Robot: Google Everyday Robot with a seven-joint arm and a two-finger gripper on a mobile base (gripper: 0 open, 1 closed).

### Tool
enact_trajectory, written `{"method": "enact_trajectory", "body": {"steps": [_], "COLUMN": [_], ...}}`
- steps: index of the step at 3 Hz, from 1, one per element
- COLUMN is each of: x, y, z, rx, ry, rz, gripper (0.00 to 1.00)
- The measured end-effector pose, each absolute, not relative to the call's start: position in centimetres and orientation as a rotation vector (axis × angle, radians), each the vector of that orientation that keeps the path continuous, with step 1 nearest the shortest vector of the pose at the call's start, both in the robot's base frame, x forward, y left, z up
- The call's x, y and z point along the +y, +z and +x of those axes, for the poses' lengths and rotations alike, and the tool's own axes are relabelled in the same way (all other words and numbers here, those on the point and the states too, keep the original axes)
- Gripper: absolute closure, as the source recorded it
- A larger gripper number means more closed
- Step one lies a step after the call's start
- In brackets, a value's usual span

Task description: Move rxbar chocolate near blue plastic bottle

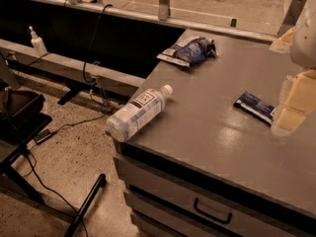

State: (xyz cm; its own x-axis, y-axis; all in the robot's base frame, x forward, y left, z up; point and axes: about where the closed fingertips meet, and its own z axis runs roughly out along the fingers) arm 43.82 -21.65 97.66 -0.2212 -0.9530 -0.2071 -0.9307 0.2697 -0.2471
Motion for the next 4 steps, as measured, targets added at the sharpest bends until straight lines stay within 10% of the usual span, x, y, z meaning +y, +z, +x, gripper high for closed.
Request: {"method": "enact_trajectory", "body": {"steps": [4], "x": [-28.3], "y": [96.1], "z": [52.9], "rx": [2.356], "ry": [-0.075], "rz": [-1.460], "gripper": [0.00]}}
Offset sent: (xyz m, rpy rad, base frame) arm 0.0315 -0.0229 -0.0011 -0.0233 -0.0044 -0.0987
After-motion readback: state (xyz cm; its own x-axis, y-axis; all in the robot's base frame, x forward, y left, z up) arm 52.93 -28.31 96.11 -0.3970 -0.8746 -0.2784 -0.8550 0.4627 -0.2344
